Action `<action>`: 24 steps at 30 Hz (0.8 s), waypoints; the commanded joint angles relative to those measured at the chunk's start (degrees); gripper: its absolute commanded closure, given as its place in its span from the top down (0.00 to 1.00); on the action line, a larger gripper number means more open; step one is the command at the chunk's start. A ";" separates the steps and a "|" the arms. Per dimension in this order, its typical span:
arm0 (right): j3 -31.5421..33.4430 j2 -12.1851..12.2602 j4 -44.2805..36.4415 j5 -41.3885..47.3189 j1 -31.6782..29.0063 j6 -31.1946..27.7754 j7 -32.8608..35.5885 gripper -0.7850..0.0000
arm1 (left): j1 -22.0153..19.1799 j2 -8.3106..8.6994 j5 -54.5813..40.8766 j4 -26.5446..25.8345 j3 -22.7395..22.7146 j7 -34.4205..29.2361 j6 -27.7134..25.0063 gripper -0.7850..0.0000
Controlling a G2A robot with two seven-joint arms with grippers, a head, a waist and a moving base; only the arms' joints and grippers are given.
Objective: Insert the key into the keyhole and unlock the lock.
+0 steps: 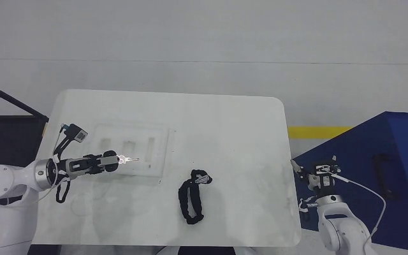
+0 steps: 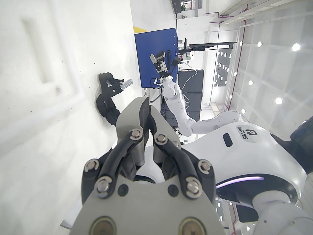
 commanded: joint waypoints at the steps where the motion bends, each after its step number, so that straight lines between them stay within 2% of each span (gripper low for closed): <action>1: 0.00 0.00 0.00 0.00 0.00 0.00 0.00 1.00 | 0.00 0.00 0.00 0.00 0.00 0.00 0.00 0.00; 14: 0.00 0.00 0.00 0.00 0.00 0.00 0.00 1.00 | 0.00 0.00 0.00 0.00 0.00 0.00 0.00 0.00; 15: 0.00 0.00 0.00 0.00 0.00 0.00 0.00 1.00 | 0.31 -0.08 -0.56 -0.18 0.21 1.44 0.13 0.00; 18: 0.00 0.00 0.00 0.00 0.00 0.00 0.00 1.00 | 0.86 -0.25 -5.47 0.14 -0.31 3.71 -0.67 0.00; 21: 0.00 0.00 0.00 0.00 0.00 0.00 0.00 1.00 | 0.94 -0.34 -13.39 1.89 -0.50 2.33 2.37 0.00; 24: 0.00 0.00 0.00 0.00 0.00 0.00 0.00 1.00 | 0.68 -0.23 -17.06 3.83 -0.90 1.14 3.84 0.00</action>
